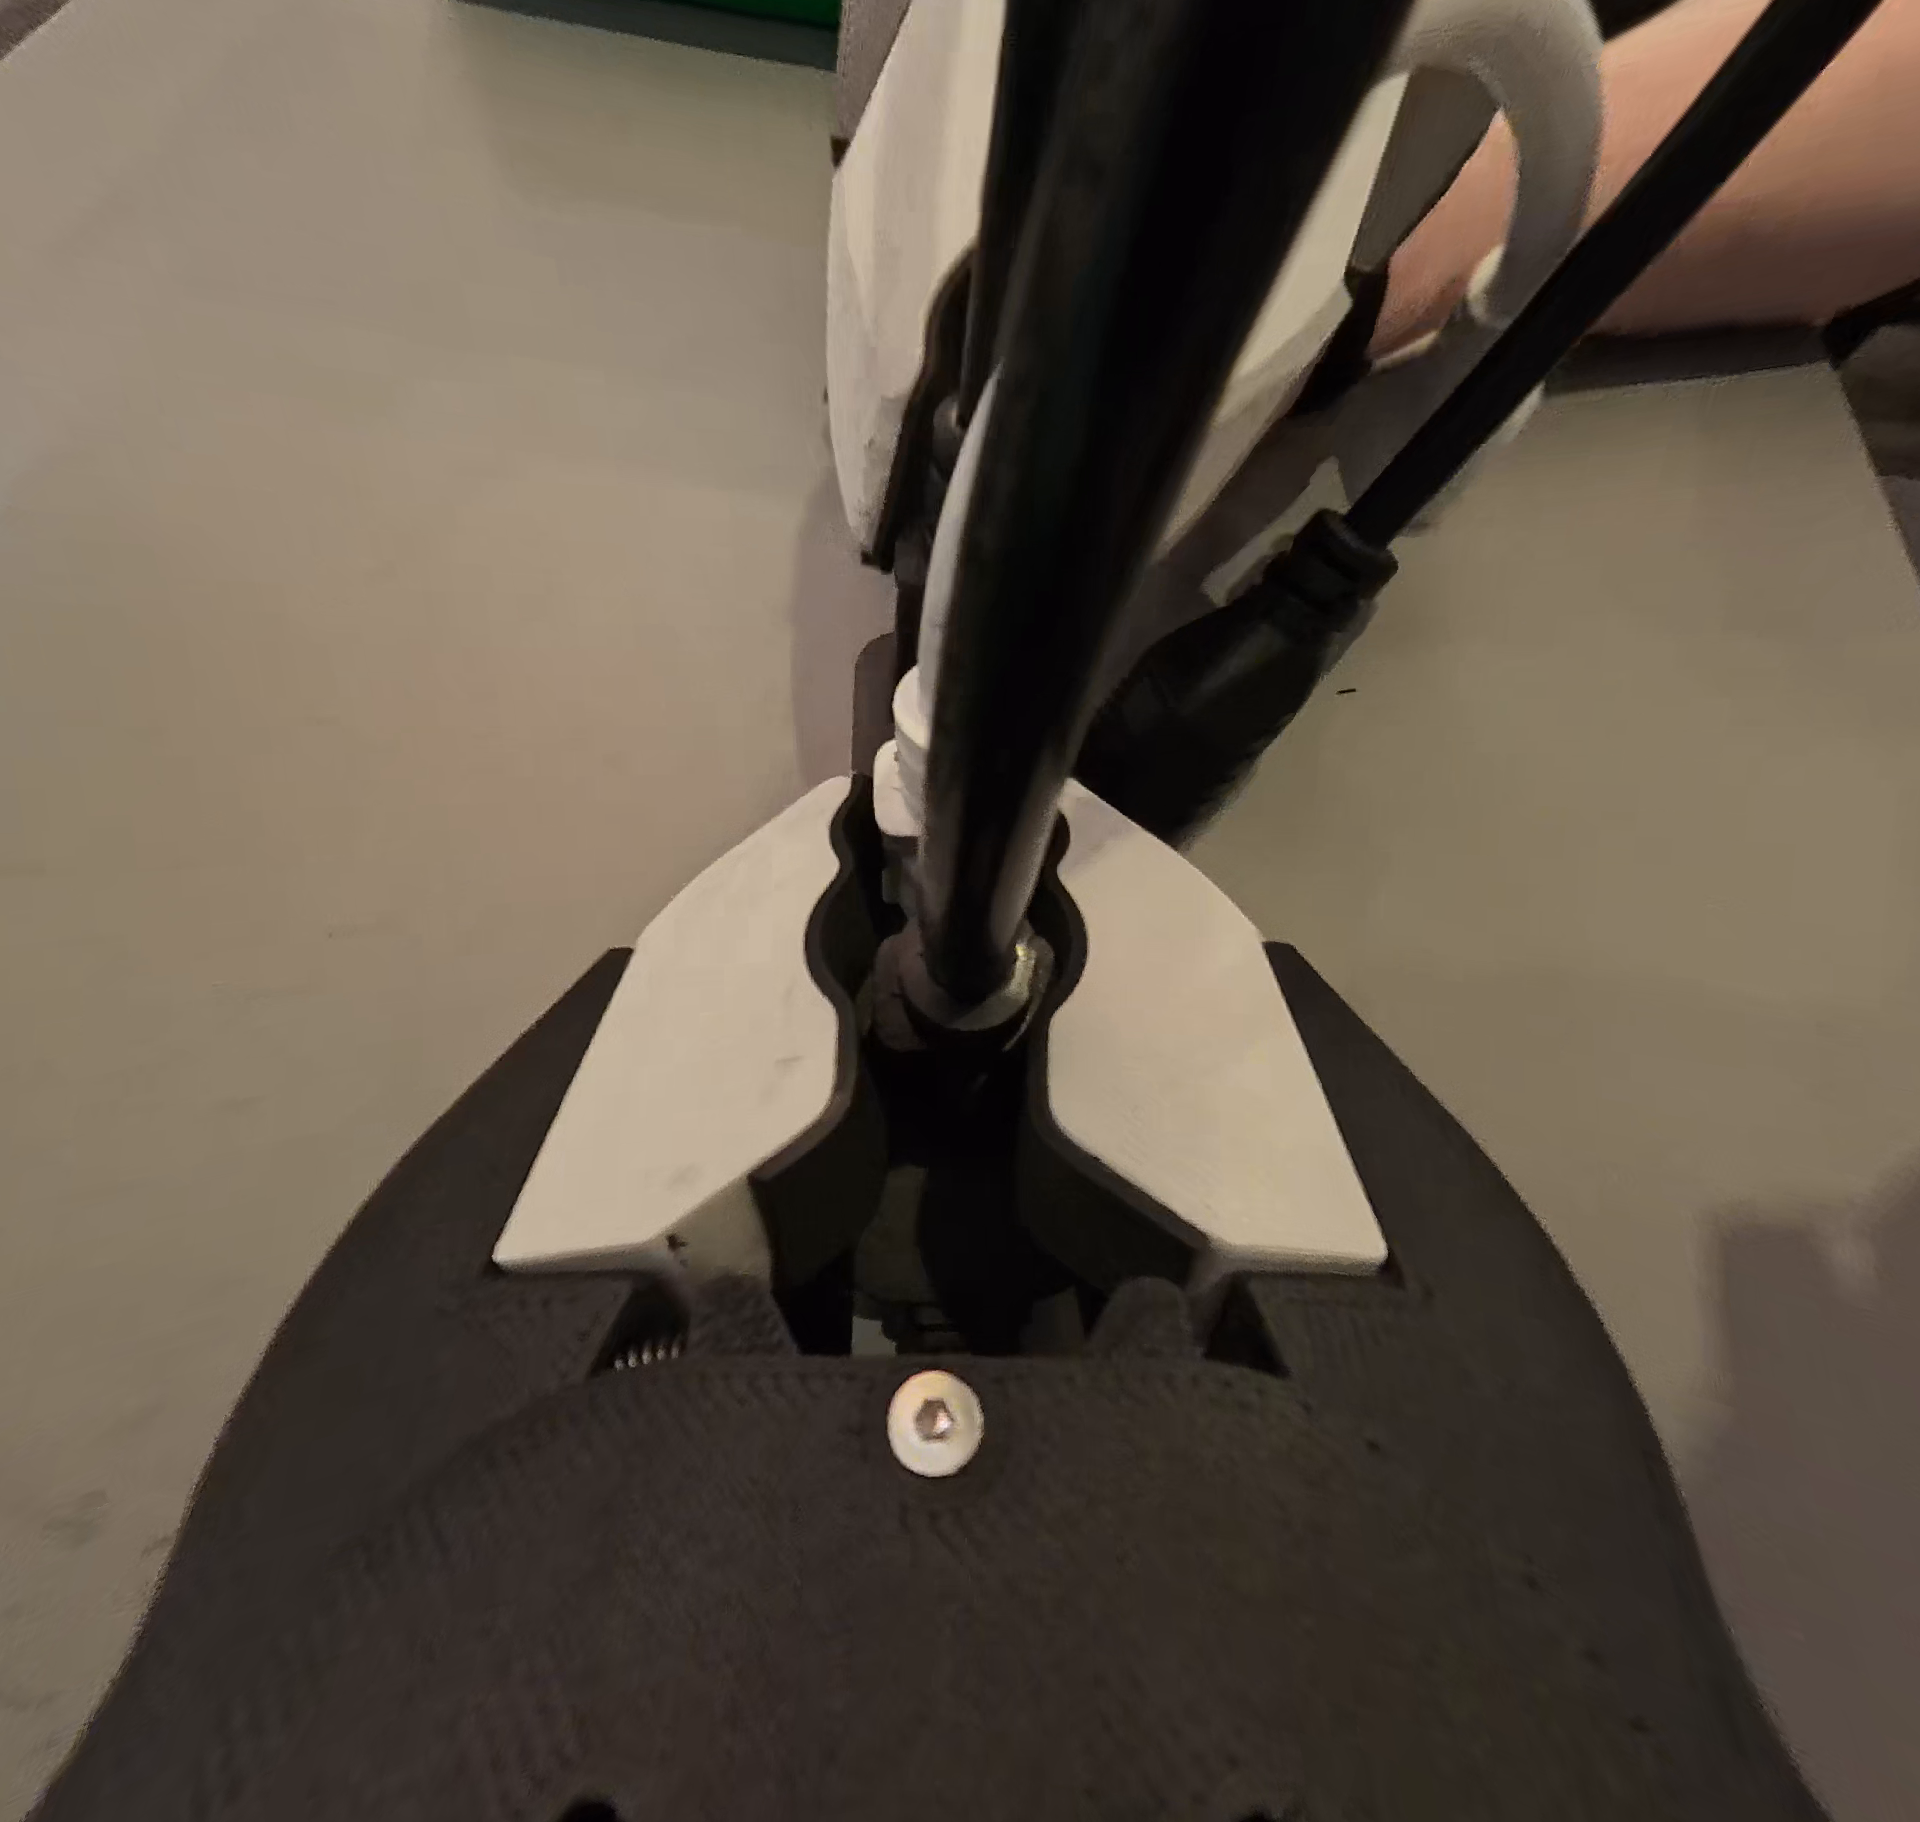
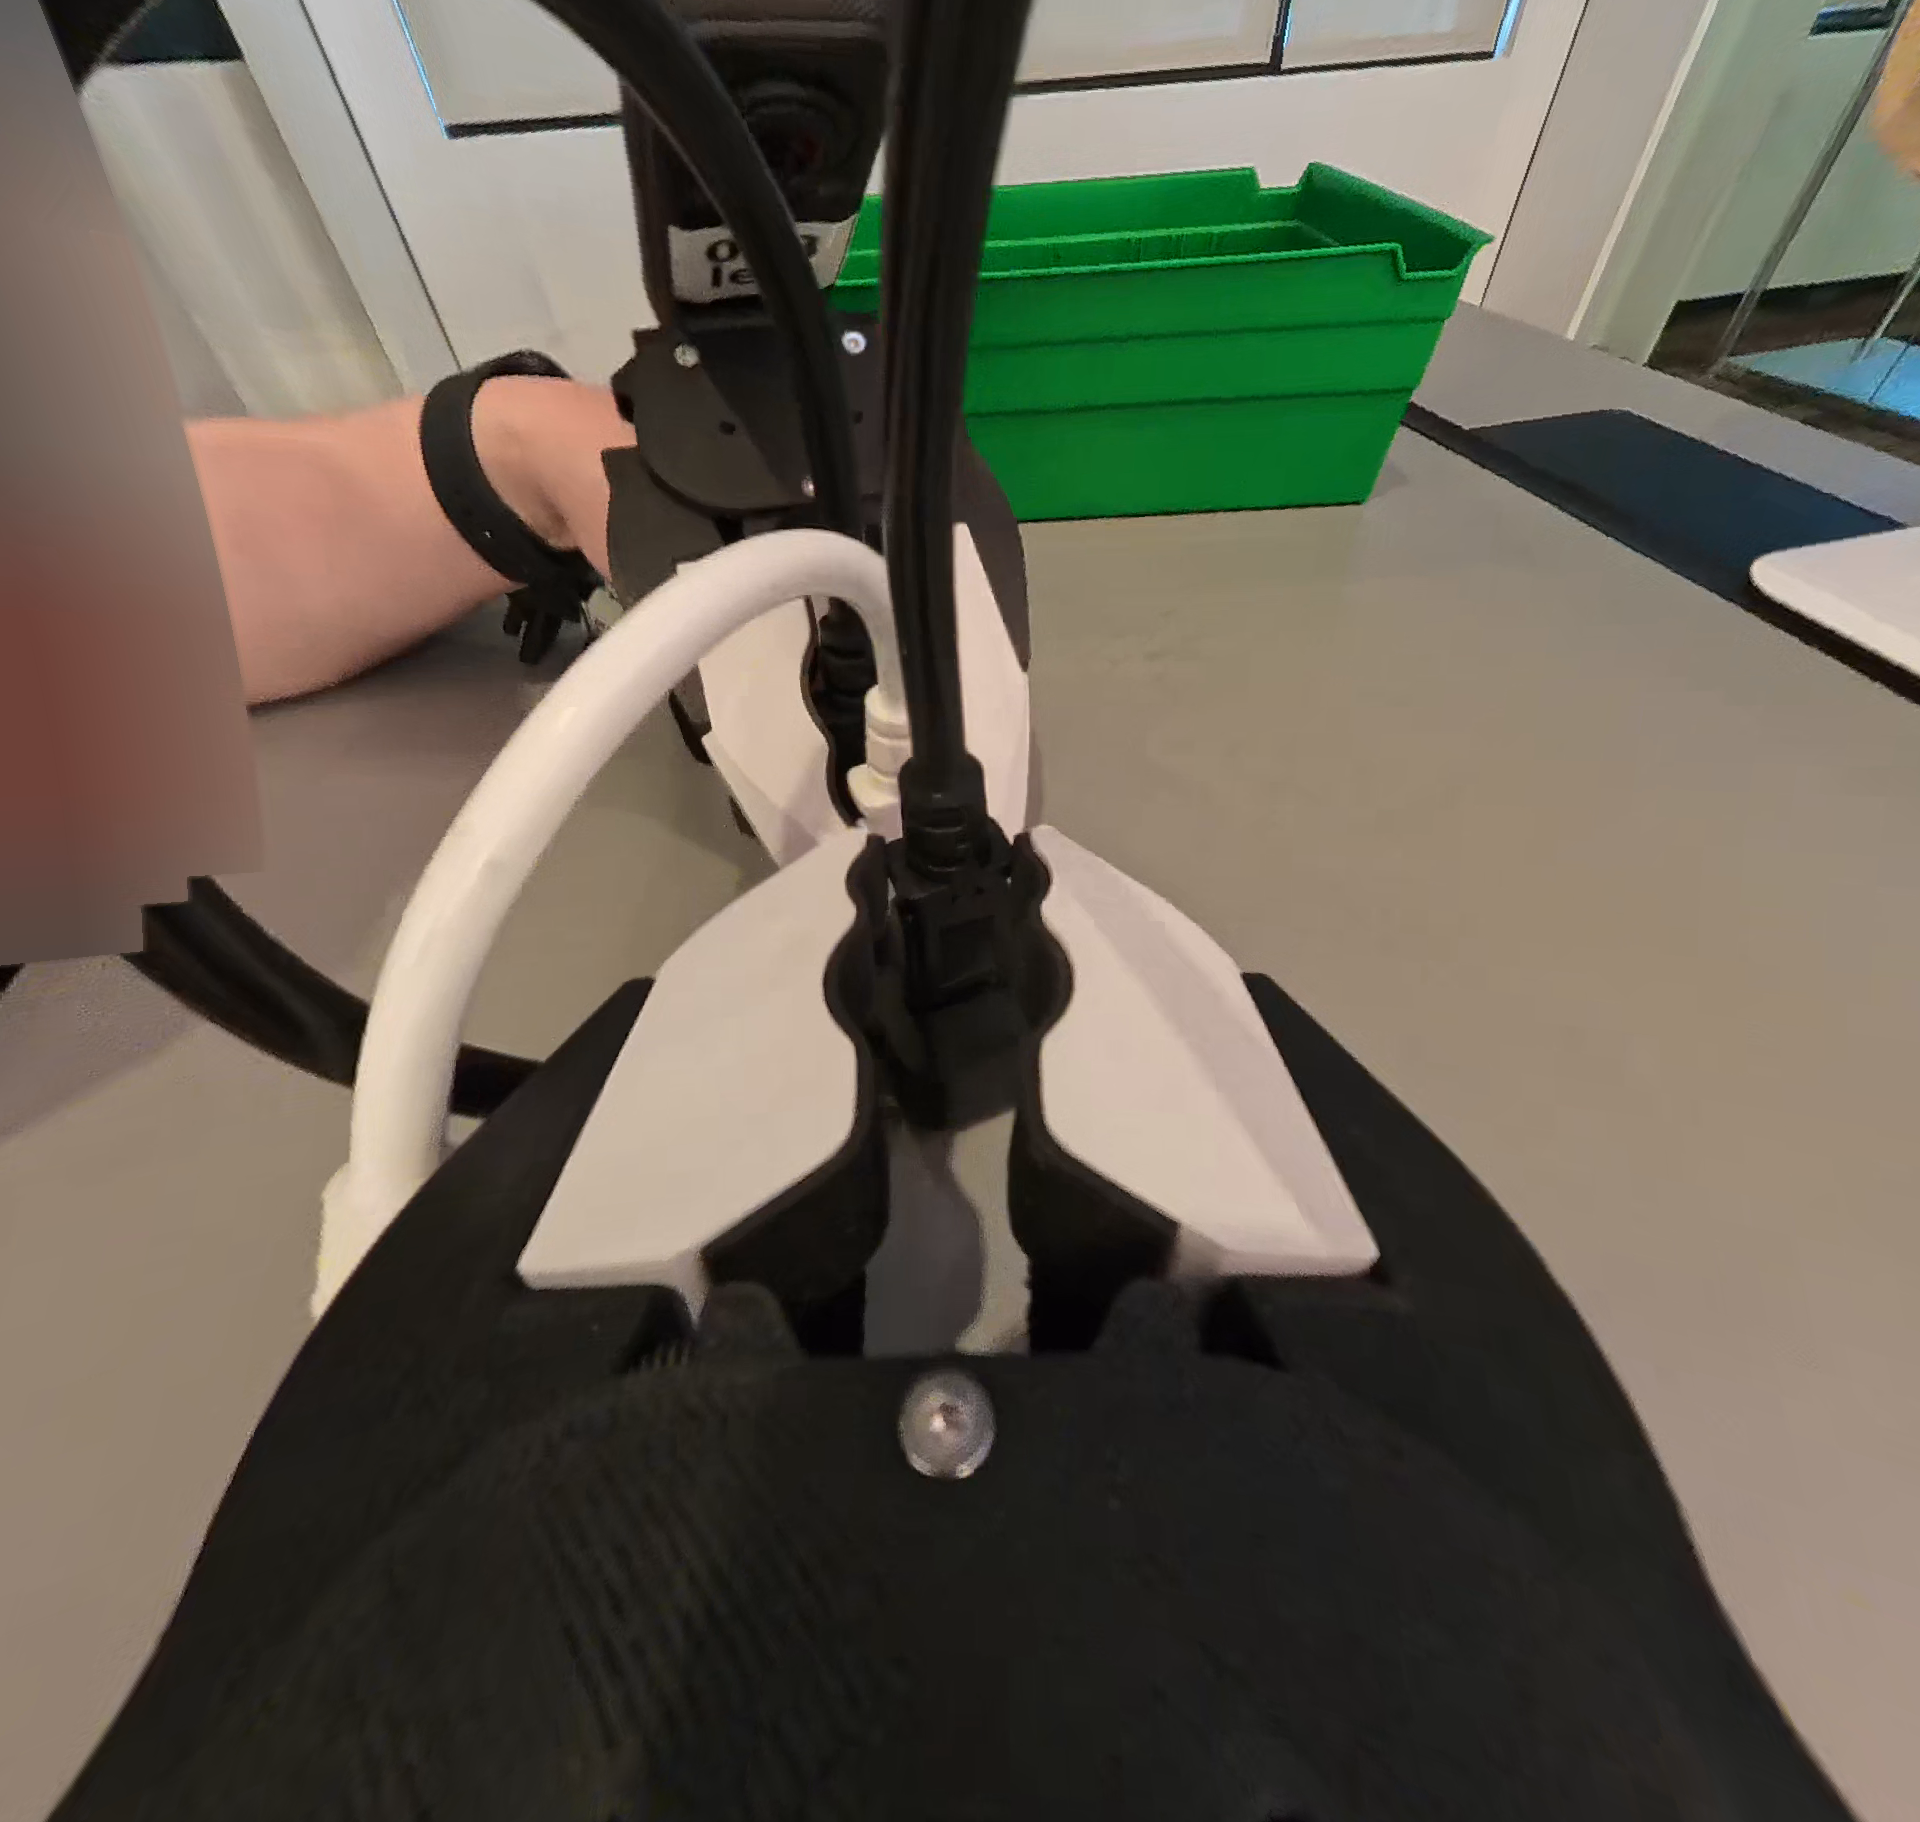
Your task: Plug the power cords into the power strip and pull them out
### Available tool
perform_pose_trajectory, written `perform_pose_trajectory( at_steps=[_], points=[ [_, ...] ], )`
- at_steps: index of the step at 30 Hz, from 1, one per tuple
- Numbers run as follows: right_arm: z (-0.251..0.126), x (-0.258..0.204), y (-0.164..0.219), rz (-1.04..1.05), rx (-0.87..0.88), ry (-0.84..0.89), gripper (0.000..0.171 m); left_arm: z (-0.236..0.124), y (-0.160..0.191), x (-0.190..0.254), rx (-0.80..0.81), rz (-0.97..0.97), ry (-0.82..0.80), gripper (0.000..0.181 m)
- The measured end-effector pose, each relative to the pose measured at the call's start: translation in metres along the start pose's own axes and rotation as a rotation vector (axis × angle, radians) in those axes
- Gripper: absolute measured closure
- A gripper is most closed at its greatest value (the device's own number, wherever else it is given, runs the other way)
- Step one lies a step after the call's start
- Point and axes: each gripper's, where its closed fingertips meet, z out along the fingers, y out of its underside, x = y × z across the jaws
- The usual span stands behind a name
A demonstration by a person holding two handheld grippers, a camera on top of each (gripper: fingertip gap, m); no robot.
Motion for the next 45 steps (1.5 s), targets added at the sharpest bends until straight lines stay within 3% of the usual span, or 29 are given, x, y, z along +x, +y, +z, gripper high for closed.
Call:
perform_pose_trajectory(
  at_steps=[2,3,5,6,8,12,18,23,27,31,35,38,40,42,45],
  points=[
    [-0.042,0.025,-0.065,0.115,0.412,0.067,0.148,-0.002,0.003,-0.001,-0.008,0.025,-0.014,0.153],
    [-0.056,0.041,-0.073,0.176,0.462,0.093,0.149,0.000,0.002,-0.002,-0.013,0.018,-0.020,0.153],
    [-0.035,0.038,-0.032,0.124,0.187,0.107,0.148,0.001,0.001,-0.002,-0.018,0.023,-0.033,0.153],
    [-0.027,0.028,-0.027,0.067,0.133,0.080,0.148,0.001,0.001,-0.002,-0.020,0.023,-0.030,0.153],
    [-0.021,0.020,-0.029,-0.008,0.099,0.060,0.148,0.001,0.001,-0.001,-0.018,0.027,-0.035,0.153],
    [-0.033,0.034,-0.031,0.104,0.115,0.070,0.148,0.000,0.000,0.000,-0.020,0.071,-0.052,0.154],
    [-0.076,0.043,-0.096,0.103,0.155,0.136,0.149,0.000,0.000,0.000,-0.019,0.068,-0.047,0.154],
    [-0.137,0.063,-0.173,0.000,0.021,0.311,0.148,0.000,0.000,0.000,-0.017,0.067,-0.052,0.155],
    [-0.193,0.089,-0.196,0.130,-0.201,0.380,0.149,0.000,0.000,0.000,-0.017,0.068,-0.052,0.155],
    [-0.244,0.132,-0.157,0.353,-0.340,0.497,0.147,0.000,0.000,0.000,-0.017,0.059,-0.048,0.155],
    [-0.262,0.162,-0.077,0.714,-0.365,0.460,0.147,0.000,-0.001,0.000,-0.016,0.067,-0.051,0.155],
    [-0.281,0.192,-0.007,0.928,-0.414,0.552,0.146,-0.001,-0.001,0.000,-0.016,0.078,-0.059,0.155],
    [-0.288,0.199,0.015,1.069,-0.391,0.543,0.142,-0.004,0.000,-0.001,-0.040,0.088,-0.080,0.155],
    [-0.299,0.202,0.023,1.079,-0.400,0.568,0.142,-0.010,-0.008,-0.005,-0.041,0.066,-0.116,0.147],
    [-0.313,0.195,0.021,0.956,-0.495,0.628,0.135,-0.033,-0.033,0.001,0.083,0.034,-0.096,0.140]
  ],
)
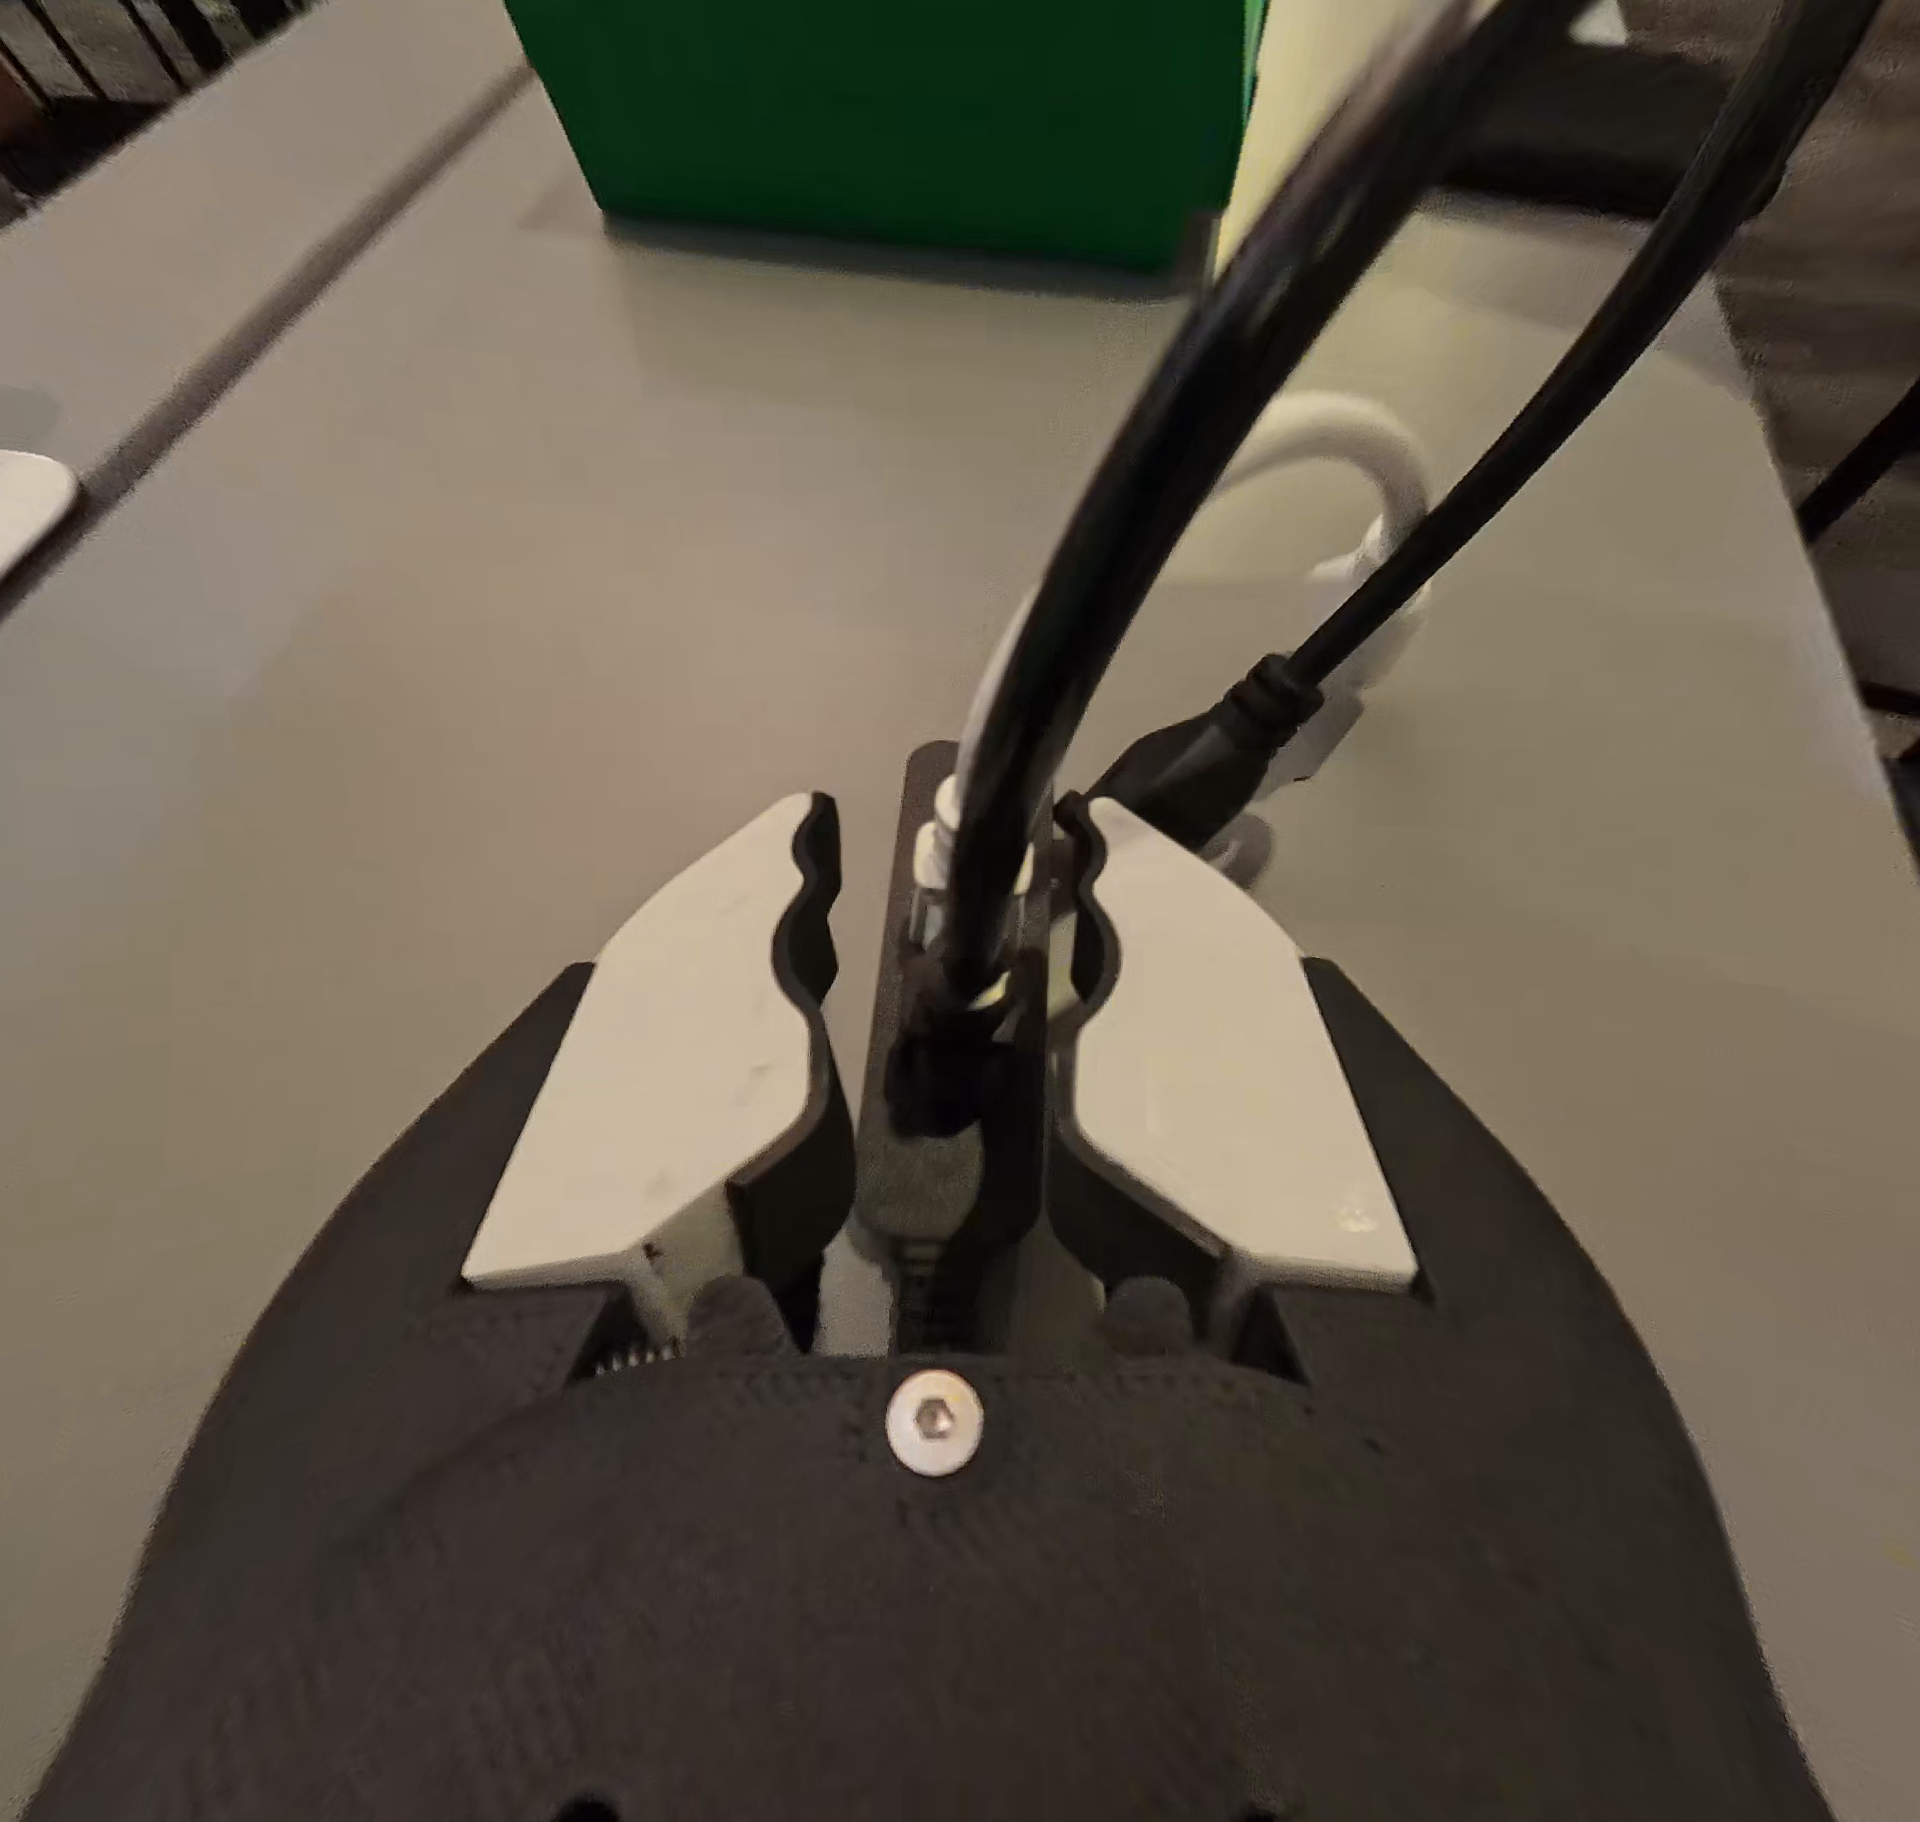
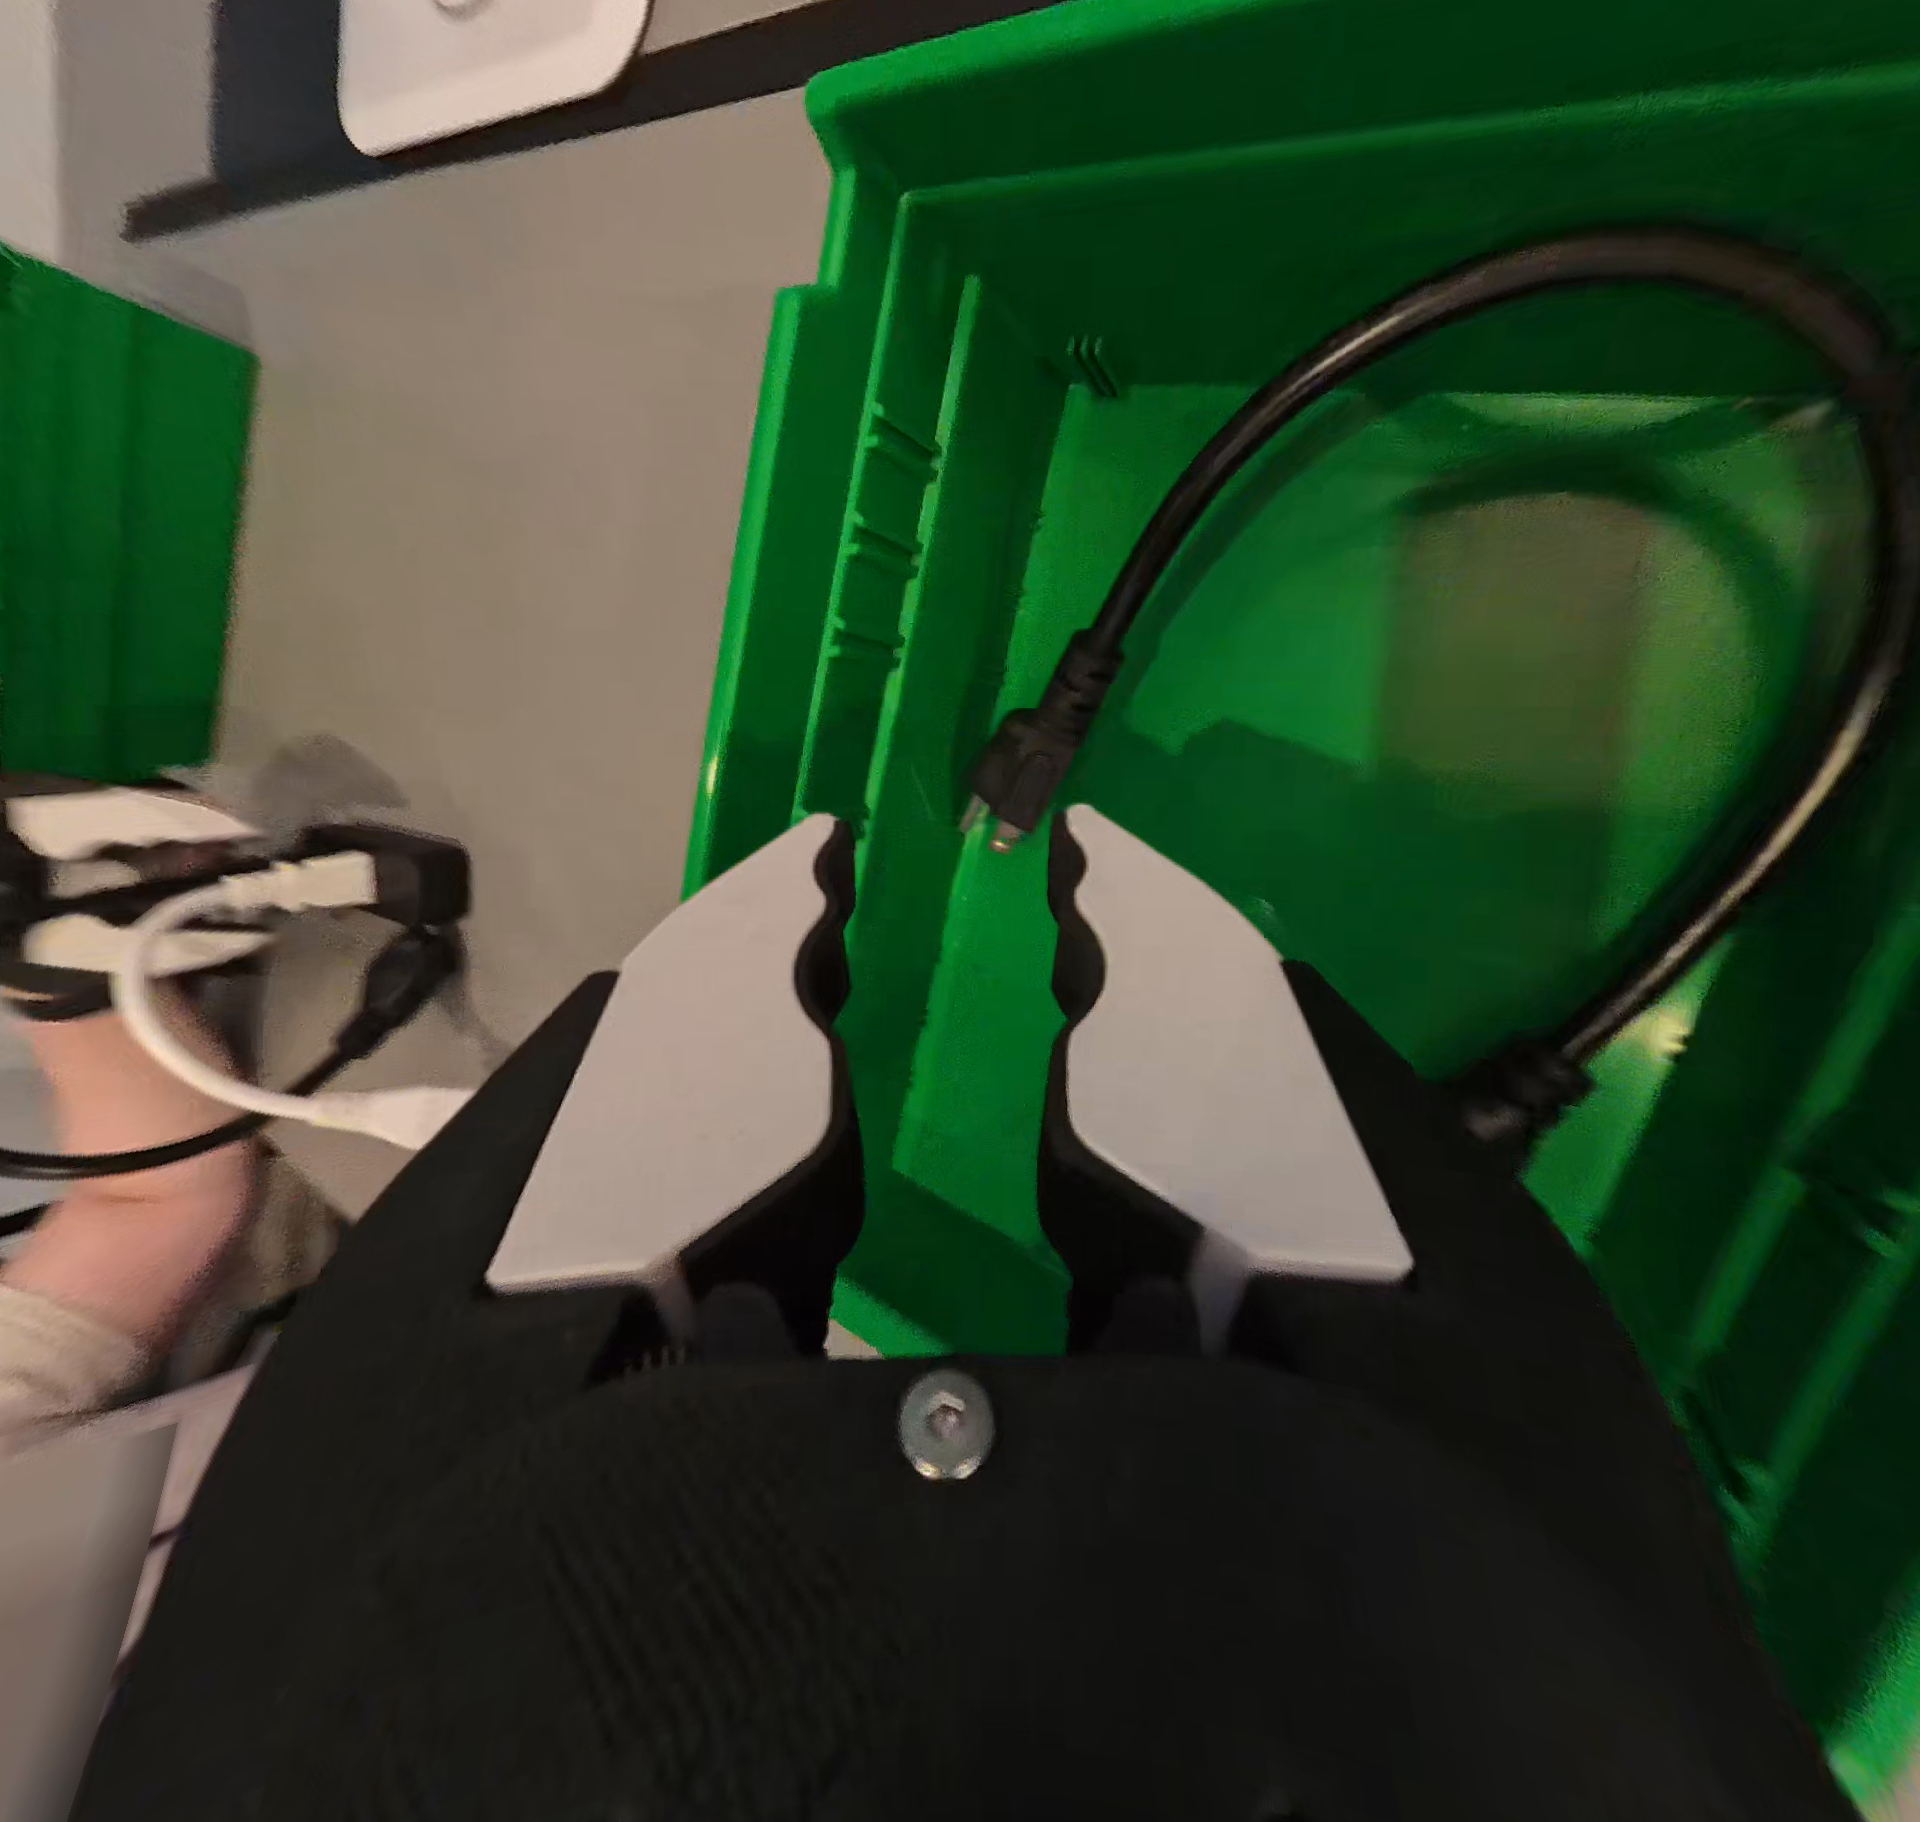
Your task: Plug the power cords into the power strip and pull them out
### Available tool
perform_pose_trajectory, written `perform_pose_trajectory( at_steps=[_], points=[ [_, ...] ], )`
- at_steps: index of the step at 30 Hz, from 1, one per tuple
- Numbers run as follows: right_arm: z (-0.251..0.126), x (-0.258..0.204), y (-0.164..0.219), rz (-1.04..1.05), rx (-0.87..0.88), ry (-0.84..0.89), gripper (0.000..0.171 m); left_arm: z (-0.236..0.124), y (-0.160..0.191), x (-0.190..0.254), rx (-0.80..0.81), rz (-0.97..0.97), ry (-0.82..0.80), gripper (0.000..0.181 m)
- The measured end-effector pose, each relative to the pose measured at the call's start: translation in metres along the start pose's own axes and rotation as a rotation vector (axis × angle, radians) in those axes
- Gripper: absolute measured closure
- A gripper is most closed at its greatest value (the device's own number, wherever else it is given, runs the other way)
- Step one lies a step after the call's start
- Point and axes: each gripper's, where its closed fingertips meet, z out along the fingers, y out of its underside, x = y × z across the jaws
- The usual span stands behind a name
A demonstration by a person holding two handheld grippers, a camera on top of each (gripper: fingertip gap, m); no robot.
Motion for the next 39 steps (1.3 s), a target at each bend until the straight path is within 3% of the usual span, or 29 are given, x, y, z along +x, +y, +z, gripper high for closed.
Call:
perform_pose_trajectory(
  at_steps=[3,6,9,11,14,18,21,25,29,31,33,39],
  points=[
    [-0.021,-0.049,-0.013,-0.251,0.163,-0.007,0.131,-0.029,-0.006,-0.007,-0.014,-0.011,-0.054,0.127],
    [-0.029,-0.169,-0.005,-0.668,0.480,-0.182,0.126,-0.050,-0.012,-0.003,-0.013,0.018,-0.080,0.123],
    [0.014,-0.264,0.049,-1.102,0.592,-0.291,0.126,-0.046,-0.001,0.003,-0.062,0.069,-0.065,0.123],
    [0.067,-0.290,0.076,-1.184,0.515,-0.337,0.125,-0.037,0.020,0.002,-0.161,0.053,-0.041,0.122],
    [0.130,-0.308,0.112,-1.179,0.316,-0.467,0.121,-0.025,0.035,0.013,-0.198,0.005,0.066,0.123],
    [0.167,-0.324,0.145,-1.208,0.201,-0.607,0.113,-0.002,0.055,0.001,-0.256,0.021,0.042,0.132],
    [0.193,-0.322,0.144,-1.162,0.176,-0.544,0.120,0.004,0.059,0.000,-0.245,-0.039,0.106,0.141],
    [0.204,-0.324,0.136,-1.111,0.243,-0.572,0.147,0.003,0.061,-0.008,-0.210,-0.137,0.138,0.142],
    [0.206,-0.328,0.130,-1.032,0.245,-0.607,0.148,-0.014,0.057,-0.013,-0.318,-0.054,0.011,0.144],
    [0.207,-0.326,0.127,-1.008,0.252,-0.599,0.148,-0.014,0.043,-0.016,-0.263,0.071,-0.075,0.146],
    [0.207,-0.325,0.127,-1.025,0.257,-0.572,0.148,-0.008,0.050,-0.024,-0.305,0.148,-0.152,0.145],
    [0.206,-0.321,0.128,-1.035,0.263,-0.532,0.147,0.010,0.047,-0.017,-0.162,-0.075,-0.004,0.154]
  ],
)
